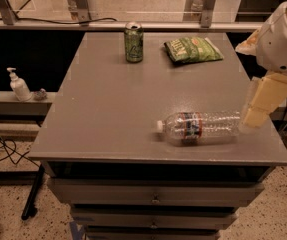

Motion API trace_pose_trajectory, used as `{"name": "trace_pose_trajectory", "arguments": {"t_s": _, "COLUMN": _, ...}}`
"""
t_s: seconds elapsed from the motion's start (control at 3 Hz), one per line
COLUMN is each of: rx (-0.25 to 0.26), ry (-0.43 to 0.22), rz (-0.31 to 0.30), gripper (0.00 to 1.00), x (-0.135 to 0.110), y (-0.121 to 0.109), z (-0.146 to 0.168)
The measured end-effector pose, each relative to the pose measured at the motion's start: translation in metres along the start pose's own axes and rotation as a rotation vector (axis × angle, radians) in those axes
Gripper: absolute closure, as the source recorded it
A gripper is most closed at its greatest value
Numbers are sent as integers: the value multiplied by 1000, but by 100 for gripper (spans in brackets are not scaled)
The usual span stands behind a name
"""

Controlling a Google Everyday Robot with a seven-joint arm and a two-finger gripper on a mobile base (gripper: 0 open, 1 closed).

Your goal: Pick water bottle

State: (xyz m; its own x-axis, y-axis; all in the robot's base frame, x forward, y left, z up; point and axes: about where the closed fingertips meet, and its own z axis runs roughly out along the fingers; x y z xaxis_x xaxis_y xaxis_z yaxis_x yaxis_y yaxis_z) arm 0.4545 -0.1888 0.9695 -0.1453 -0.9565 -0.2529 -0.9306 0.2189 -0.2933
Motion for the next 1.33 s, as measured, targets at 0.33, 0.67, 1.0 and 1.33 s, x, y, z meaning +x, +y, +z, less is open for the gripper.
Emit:
{"name": "trace_pose_trajectory", "arguments": {"t_s": 0.33, "rx": 0, "ry": 0, "rz": 0, "gripper": 0, "x": 0, "y": 0, "z": 0}}
{"name": "trace_pose_trajectory", "arguments": {"t_s": 0.67, "rx": 17, "ry": -26, "rz": -17, "gripper": 0, "x": 2, "y": -8, "z": 10}}
{"name": "trace_pose_trajectory", "arguments": {"t_s": 1.0, "rx": 8, "ry": -49, "rz": -33, "gripper": 0, "x": 5, "y": -7, "z": 38}}
{"name": "trace_pose_trajectory", "arguments": {"t_s": 1.33, "rx": -30, "ry": -55, "rz": -28, "gripper": 0, "x": 11, "y": -2, "z": 72}}
